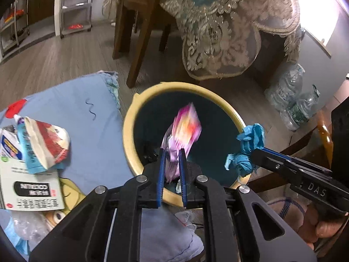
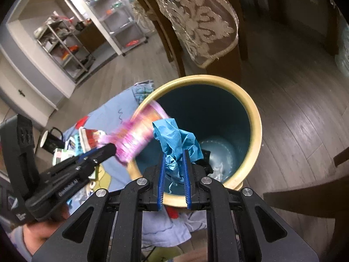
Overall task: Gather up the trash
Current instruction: 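Carry the blue glove and pink wrapper over the bin and release both, then withdraw both open grippers from the bin back toward the cushion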
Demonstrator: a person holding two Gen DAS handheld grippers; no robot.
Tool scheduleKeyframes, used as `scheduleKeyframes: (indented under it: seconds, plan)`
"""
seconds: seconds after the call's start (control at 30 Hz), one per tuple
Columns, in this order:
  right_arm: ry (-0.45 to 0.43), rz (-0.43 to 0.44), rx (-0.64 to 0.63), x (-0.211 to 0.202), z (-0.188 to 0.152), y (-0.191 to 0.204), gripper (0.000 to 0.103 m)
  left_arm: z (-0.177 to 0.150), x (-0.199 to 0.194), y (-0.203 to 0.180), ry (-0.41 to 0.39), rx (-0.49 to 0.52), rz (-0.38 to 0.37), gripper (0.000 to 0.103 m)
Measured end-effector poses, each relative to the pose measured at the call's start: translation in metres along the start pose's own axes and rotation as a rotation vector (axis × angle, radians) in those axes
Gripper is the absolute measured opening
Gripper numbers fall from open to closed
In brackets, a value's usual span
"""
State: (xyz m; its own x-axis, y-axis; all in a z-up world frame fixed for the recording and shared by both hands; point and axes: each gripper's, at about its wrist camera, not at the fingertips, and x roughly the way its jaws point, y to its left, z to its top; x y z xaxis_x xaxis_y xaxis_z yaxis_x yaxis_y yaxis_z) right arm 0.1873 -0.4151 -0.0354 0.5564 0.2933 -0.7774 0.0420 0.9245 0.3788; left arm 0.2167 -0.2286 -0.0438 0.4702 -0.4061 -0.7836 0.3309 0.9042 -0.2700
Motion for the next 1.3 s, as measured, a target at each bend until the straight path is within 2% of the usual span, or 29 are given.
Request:
scheduleKeyframes:
  seconds: [0.1, 0.17, 0.23, 0.27, 0.57, 0.77, 1.0, 1.3]
  plan:
    - [0.017, -0.010, 0.009, 0.008, 0.004, -0.001, 0.017, 0.002, 0.007, 0.000, 0.012, -0.004, -0.010, 0.021]
    - [0.030, -0.016, 0.009, 0.012, 0.004, -0.001, 0.024, 0.001, 0.004, 0.001, 0.003, 0.001, -0.009, 0.040]
    - [0.028, -0.014, 0.014, 0.011, 0.003, -0.003, 0.031, 0.000, -0.002, 0.002, -0.016, 0.010, -0.008, 0.054]
    - [0.028, -0.012, 0.017, 0.011, 0.003, -0.003, 0.034, 0.000, -0.006, 0.004, -0.025, 0.014, -0.001, 0.057]
    - [0.016, -0.017, 0.003, 0.008, 0.003, 0.001, 0.056, -0.010, -0.040, 0.026, -0.086, -0.031, 0.018, 0.073]
    - [0.005, -0.021, -0.015, 0.005, 0.002, 0.004, 0.067, -0.027, -0.076, 0.036, -0.141, -0.015, 0.028, 0.082]
    - [-0.003, -0.034, -0.036, 0.002, 0.002, 0.009, 0.073, -0.047, -0.117, 0.060, -0.192, -0.002, 0.072, 0.084]
    - [-0.007, -0.069, -0.092, 0.000, -0.002, 0.023, 0.076, -0.073, -0.170, 0.124, -0.259, -0.129, 0.169, 0.085]
